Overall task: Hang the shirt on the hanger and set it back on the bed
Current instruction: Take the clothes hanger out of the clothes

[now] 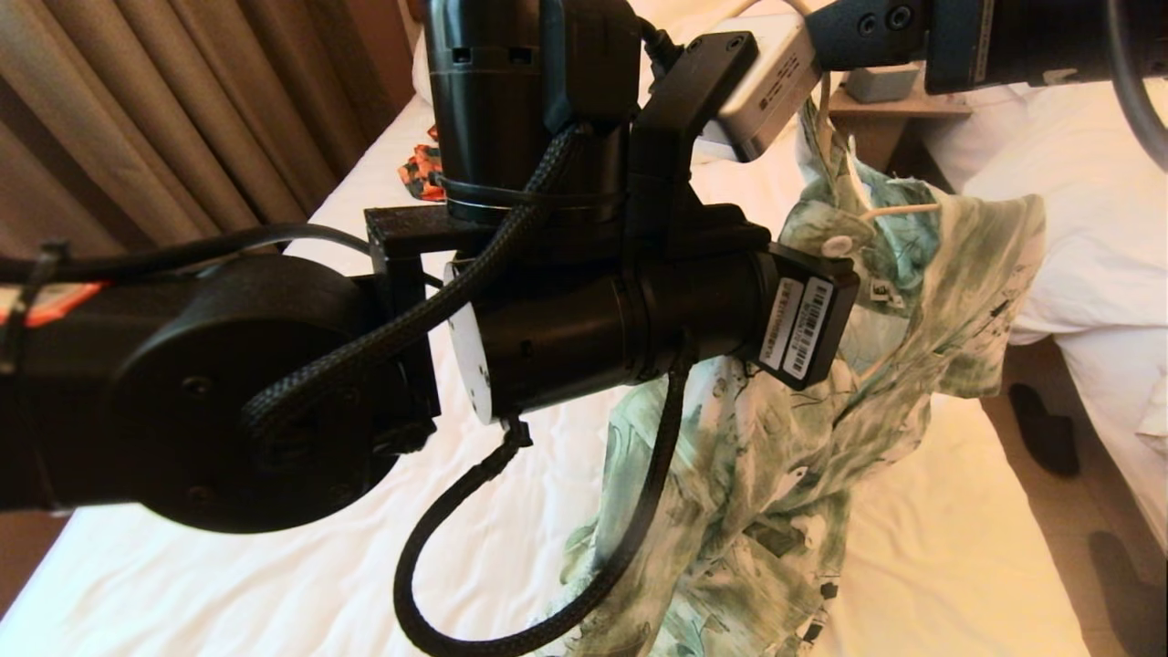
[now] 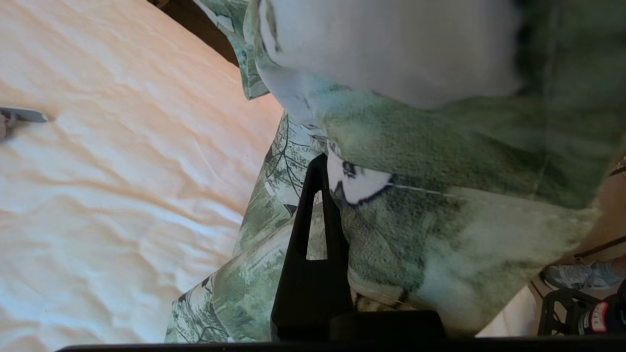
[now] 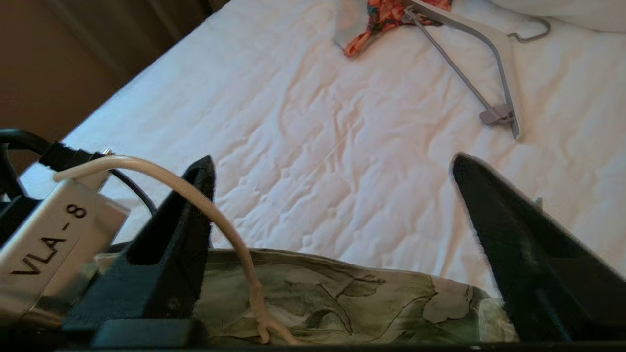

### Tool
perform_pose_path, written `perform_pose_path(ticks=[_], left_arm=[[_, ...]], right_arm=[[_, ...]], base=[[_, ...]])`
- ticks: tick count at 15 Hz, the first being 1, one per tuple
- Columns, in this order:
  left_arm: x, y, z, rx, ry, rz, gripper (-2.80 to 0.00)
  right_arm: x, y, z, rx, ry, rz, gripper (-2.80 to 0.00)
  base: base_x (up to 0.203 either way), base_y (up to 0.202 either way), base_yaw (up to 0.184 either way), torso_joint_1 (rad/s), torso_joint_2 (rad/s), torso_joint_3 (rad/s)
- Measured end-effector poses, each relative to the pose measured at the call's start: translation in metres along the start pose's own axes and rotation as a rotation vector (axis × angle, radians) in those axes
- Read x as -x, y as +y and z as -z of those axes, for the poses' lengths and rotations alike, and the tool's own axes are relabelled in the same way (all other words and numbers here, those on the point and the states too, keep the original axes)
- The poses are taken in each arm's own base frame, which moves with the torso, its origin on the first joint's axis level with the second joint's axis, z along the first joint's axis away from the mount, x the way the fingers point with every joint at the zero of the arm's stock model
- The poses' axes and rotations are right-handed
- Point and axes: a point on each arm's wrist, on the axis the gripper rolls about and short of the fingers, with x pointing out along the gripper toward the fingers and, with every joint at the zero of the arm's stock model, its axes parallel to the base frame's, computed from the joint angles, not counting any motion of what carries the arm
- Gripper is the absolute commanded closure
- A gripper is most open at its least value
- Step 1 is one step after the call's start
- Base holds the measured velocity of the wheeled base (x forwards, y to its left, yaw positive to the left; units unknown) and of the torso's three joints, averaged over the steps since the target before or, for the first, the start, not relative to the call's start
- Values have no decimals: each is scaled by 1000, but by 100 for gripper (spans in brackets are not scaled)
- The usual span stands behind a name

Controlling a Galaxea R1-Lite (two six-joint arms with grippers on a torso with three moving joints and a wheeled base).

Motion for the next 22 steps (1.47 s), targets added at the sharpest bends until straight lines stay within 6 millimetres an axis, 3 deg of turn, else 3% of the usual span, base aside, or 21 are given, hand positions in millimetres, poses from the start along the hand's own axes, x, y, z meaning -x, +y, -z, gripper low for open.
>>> perform_pose_path(ticks=[20,21,22], left_arm=[[2,-1,-3,1,-11,3,0],[2,-1,-2,1,-10,3,-280],[2,-1,-1,1,-2,4,-280]], right_arm=[[2,9,-2,-23,-9,-27,0],[2,9,-3,-24,-10,-27,0],[3,8,-4,-23,-18,-25,0]], base=[[0,0,0,0,0,0],[0,0,0,0,0,0],[0,0,0,0,0,0]])
